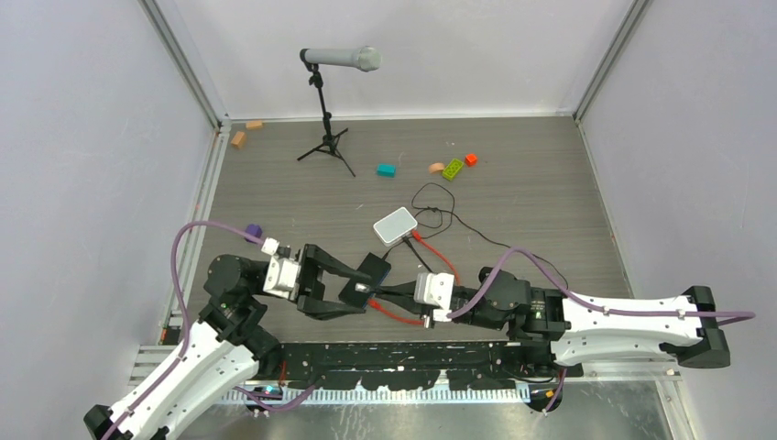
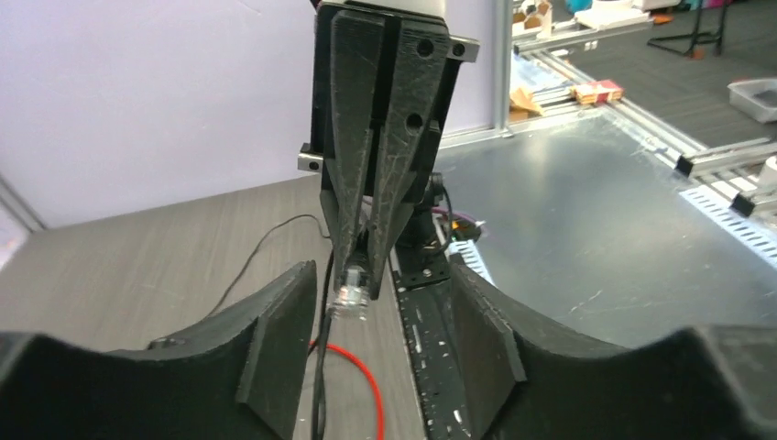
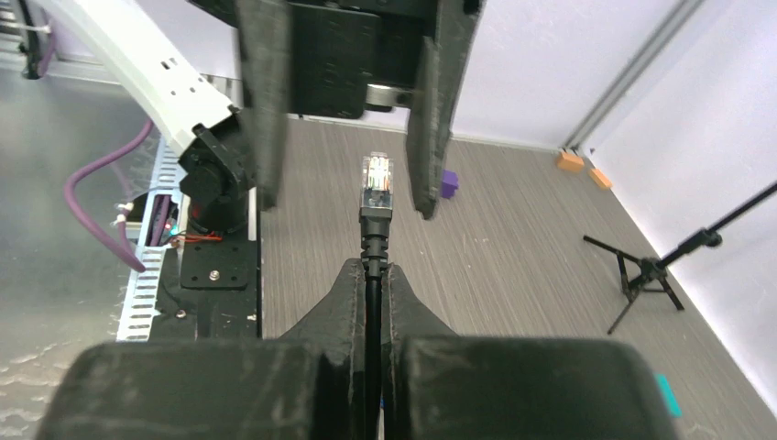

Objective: Insert the plug into the switch port
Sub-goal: Pick up the connector from the center of the board.

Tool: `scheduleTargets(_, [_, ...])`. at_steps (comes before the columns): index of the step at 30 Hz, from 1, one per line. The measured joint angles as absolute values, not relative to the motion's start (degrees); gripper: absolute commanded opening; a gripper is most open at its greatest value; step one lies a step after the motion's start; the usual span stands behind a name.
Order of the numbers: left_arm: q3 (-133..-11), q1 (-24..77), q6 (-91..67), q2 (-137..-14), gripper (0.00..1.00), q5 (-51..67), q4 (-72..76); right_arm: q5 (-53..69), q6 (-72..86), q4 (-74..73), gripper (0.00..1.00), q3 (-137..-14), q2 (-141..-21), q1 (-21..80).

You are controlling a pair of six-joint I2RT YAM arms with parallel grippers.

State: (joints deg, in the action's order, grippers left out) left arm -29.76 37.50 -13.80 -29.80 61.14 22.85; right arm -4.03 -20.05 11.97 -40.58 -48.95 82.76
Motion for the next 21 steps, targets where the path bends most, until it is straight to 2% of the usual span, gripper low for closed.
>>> scheduleTargets(2, [-29.63, 37.50, -12.99, -29.04, 0.68, 61.01, 22.31, -5.78, -18.79, 10.66, 0.00, -40.69, -48.27, 82.76])
scheduleTargets(6, [-28.93, 37.50, -10.92, -25.56, 0.64, 59.20, 20.43, -7.86, -15.68, 6.57, 0.00, -41.60, -46.28, 82.74])
scheduleTargets(11, [-28.93, 37.54, -7.33, -24.16, 0.64, 54.35, 16.49, -8.29, -10.63, 2.50, 0.00, -43.59, -43.16, 82.70])
scheduleTargets(17, [-28.42, 37.54, -5.89, -24.97, 0.64, 49.12, 15.97, -1.69, -5.61, 0.89, 0.00, -47.68, -44.80, 82.70])
scheduleTargets(21, [-28.42, 37.54, -5.50, -26.79, 0.60, 48.90, 16.05, 2.68, -4.25, 0.64, 0.00, -48.27, -48.60, 82.70])
